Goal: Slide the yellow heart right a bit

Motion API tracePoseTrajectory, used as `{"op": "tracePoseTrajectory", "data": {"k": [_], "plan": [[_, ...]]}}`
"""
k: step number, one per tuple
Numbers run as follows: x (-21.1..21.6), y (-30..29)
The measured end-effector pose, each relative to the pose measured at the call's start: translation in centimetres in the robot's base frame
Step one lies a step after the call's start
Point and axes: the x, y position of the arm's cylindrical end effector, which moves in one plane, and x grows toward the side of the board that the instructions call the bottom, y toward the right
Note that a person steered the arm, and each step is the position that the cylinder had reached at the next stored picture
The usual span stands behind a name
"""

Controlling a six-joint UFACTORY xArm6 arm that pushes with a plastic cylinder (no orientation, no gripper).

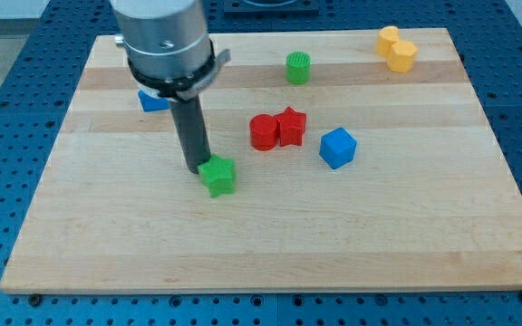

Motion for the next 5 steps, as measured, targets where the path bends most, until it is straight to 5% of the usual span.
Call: {"op": "tracePoseTrajectory", "data": {"k": [5], "plan": [[6.1, 7.2]]}}
